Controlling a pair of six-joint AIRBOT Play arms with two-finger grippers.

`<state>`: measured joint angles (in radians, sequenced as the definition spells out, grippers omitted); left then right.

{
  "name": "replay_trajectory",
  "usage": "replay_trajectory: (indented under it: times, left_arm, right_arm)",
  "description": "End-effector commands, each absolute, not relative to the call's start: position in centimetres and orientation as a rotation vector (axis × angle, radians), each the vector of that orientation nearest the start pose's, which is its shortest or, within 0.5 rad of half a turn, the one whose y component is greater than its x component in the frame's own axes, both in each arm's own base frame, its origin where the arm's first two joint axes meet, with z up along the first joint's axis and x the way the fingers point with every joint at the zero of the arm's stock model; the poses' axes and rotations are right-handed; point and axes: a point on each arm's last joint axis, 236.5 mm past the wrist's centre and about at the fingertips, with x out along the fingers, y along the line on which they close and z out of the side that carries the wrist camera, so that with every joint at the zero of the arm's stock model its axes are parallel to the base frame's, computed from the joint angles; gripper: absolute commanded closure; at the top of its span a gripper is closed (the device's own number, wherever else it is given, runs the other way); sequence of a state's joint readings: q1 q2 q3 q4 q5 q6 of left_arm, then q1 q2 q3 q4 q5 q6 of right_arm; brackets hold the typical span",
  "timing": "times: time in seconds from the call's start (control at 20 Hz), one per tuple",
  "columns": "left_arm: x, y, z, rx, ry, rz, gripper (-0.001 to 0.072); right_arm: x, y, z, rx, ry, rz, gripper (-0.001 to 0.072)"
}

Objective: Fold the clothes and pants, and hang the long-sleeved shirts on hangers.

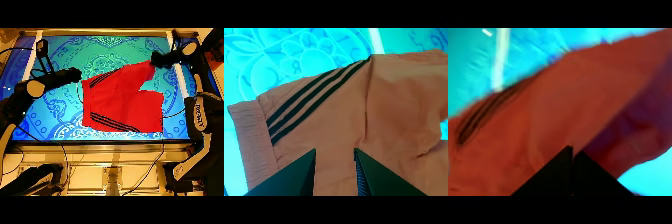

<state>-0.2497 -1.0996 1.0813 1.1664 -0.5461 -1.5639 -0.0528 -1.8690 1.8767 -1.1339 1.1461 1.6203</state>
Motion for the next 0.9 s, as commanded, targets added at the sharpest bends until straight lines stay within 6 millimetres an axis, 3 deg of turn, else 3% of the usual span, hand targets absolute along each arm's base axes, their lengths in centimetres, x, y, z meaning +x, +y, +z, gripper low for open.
replay_trajectory:
  times: [0.0,0.1,0.2,0.25,0.35,0.4,0.6,0.65,0.7,0.75,0.85]
  left_arm:
    - [44.1,-16.1,14.8,-0.316,0.602,-0.347,0.0449]
    - [44.2,-15.8,14.5,-0.291,0.603,-0.339,0.0447]
    - [44.3,-15.8,14.2,-0.288,0.608,-0.338,0.0447]
    - [44.4,-15.9,14.1,-0.288,0.611,-0.337,0.0447]
    - [44.5,-15.9,13.7,-0.288,0.619,-0.336,0.0445]
    - [44.5,-15.9,13.4,-0.288,0.624,-0.335,0.0445]
    - [44.8,-15.9,12.5,-0.285,0.644,-0.329,0.041]
    - [45.0,-15.6,12.0,-0.271,0.651,-0.32,0.0476]
    - [45.2,-15.2,11.5,-0.245,0.658,-0.31,0.0611]
    - [45.3,-14.8,10.9,-0.218,0.668,-0.302,0.0691]
    - [45.4,-14.5,10.1,-0.205,0.688,-0.295,0.0692]
  right_arm:
    - [48.9,-2.2,-6.9,0.398,1.446,-0.261,0.0703]
    - [48.7,-4.2,-7.6,0.419,1.449,-0.299,0.0702]
    - [49.9,-5.8,-7.1,0.45,1.381,-0.314,0.0687]
    - [50.5,-6.2,-6.7,0.461,1.354,-0.315,0.063]
    - [51.8,-6.7,-5.5,0.464,1.301,-0.311,0.032]
    - [52.5,-6.8,-4.7,0.461,1.273,-0.303,0.0295]
    - [55.7,-7.6,0.5,0.418,1.13,-0.264,0.031]
    - [56.3,-7.8,2.0,0.388,1.099,-0.244,0.0315]
    - [56.6,-8.0,3.4,0.369,1.077,-0.232,0.0457]
    - [56.7,-8.0,4.5,0.348,1.066,-0.217,0.069]
    - [56.4,-7.7,5.2,0.282,1.066,-0.165,0.0704]
